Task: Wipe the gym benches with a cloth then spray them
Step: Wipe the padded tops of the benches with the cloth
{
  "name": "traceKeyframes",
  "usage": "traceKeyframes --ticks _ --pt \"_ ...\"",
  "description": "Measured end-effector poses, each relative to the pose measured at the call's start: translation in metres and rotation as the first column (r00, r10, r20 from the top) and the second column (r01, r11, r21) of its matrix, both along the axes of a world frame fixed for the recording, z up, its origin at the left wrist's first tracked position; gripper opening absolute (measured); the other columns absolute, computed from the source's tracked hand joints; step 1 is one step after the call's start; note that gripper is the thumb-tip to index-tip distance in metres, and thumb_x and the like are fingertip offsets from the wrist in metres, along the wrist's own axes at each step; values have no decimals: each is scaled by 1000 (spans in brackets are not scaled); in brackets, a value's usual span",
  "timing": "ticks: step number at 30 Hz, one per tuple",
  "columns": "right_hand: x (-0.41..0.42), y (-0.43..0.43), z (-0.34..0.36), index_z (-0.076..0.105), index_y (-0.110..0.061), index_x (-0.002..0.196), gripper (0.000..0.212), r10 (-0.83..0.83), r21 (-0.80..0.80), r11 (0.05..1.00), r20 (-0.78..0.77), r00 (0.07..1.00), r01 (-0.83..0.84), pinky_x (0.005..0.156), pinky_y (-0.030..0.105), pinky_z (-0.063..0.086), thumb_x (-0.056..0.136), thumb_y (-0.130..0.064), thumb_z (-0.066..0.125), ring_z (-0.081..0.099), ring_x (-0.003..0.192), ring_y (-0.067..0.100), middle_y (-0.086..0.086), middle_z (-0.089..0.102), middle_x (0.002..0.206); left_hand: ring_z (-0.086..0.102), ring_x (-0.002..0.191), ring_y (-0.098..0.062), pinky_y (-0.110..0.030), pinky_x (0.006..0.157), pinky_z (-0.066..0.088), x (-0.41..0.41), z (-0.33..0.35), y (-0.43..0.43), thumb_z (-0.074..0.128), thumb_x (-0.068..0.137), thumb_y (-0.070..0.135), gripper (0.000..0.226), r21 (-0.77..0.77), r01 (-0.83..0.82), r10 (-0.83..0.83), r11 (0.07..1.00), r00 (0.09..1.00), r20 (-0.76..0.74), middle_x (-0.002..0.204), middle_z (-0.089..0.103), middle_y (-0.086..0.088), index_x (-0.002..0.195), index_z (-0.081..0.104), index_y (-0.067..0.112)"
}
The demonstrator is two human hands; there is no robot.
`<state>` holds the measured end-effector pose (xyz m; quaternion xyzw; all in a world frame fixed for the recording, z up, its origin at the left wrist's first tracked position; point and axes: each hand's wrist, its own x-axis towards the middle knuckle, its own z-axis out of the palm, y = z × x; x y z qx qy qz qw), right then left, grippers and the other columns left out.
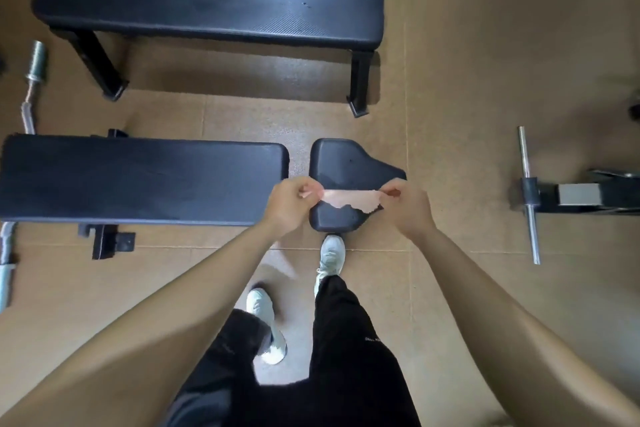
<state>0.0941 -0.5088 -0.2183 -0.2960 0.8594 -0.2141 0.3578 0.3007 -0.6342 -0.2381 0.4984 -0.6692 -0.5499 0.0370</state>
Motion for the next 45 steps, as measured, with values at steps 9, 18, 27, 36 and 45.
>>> traceKeyframes --ticks 9,18,27,36,45 --pt "-38 16 -113 74 -10 95 9 -17 -26 1000 -172 985 13 68 14 34 93 -15 67 60 83 18 6 68 95 61 90 -17 -35 84 51 -59 -120 7 69 95 22 11 -210 61 -47 976 996 71 99 71 2 101 77 15" --pt "0 29 -220 61 -14 131 43 289 200 949 -234 928 -244 102 42 47 91 -30 66 52 123 29 6 57 140 57 122 -21 -40 100 49 -15 -210 12 65 98 29 30 -94 106 -74 990 952 295 130 66 5 128 68 26" --pt "-8 -17 -296 18 -37 159 76 577 361 816 -482 659 -451 117 69 5 94 -72 36 7 151 49 4 11 169 50 138 -18 -42 116 43 -12 -255 36 69 96 12 72 187 -155 129 970 981 147 157 45 3 158 37 24" --pt "-64 -29 -311 31 -18 157 86 266 352 934 -561 784 -65 118 64 15 94 -75 24 13 150 49 27 18 163 58 129 -21 -42 111 47 -27 -265 46 73 92 13 68 90 -264 238 960 944 230 149 54 3 153 45 26" --pt "-79 -43 -308 19 -36 159 90 458 365 888 -649 608 -280 111 77 11 86 -89 20 14 145 59 11 18 167 66 121 -22 -43 106 52 -20 -266 43 74 89 6 63 93 -300 280 949 943 178 140 61 7 144 54 30"
